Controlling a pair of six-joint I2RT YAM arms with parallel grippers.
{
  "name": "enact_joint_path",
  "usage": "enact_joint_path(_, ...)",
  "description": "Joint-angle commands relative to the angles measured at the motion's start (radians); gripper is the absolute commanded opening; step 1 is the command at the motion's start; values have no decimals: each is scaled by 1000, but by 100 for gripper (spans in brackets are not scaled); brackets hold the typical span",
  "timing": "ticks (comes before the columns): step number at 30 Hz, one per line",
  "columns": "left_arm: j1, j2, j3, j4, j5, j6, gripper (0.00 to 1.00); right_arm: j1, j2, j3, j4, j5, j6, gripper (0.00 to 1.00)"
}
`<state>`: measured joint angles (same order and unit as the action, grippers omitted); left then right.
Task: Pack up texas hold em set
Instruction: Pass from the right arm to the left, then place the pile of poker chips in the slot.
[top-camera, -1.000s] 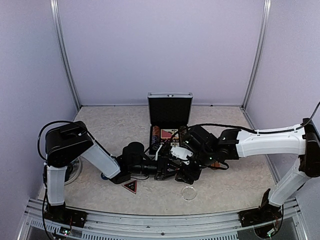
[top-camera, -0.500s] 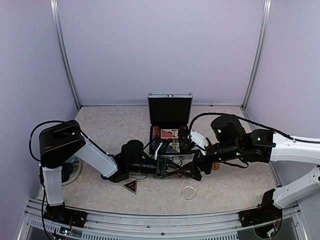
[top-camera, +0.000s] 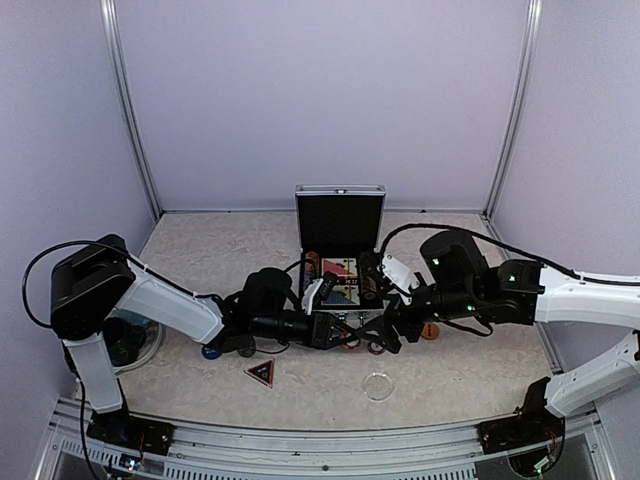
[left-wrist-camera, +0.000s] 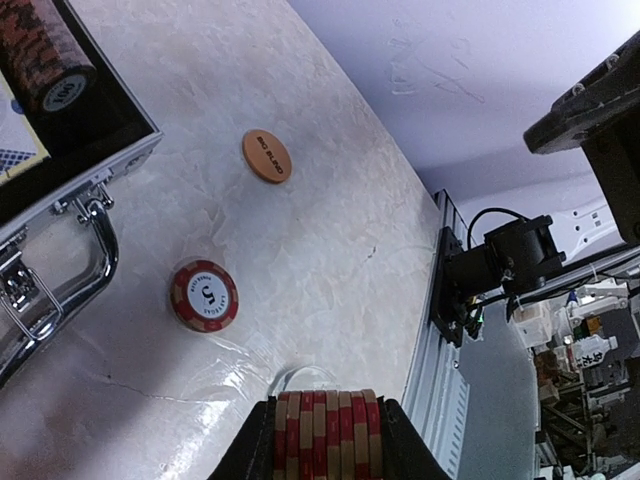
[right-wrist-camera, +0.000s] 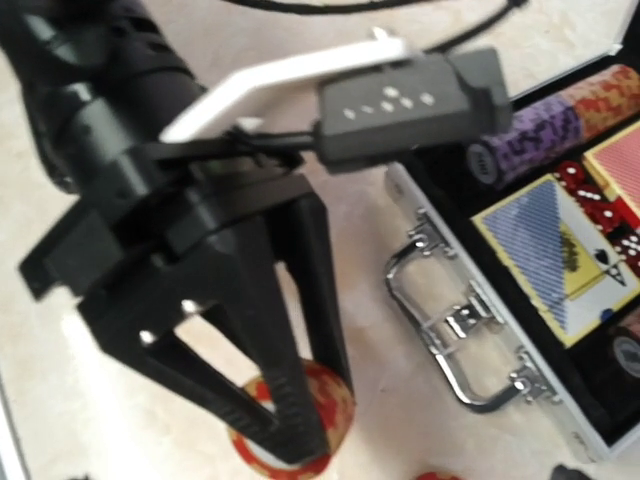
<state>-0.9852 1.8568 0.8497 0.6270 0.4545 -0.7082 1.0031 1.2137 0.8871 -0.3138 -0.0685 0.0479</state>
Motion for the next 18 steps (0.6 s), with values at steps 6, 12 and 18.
enact_joint_path(6,-3,-61,51,-105,-65,104,2,-45,-15,-21,29,92,46,99)
enact_joint_path(12,6,-76,75,-187,-134,139,1,-72,-34,-33,24,152,80,99)
enact_joint_path(18,42,-109,88,-250,-197,207,1,-77,-26,-43,18,168,94,99)
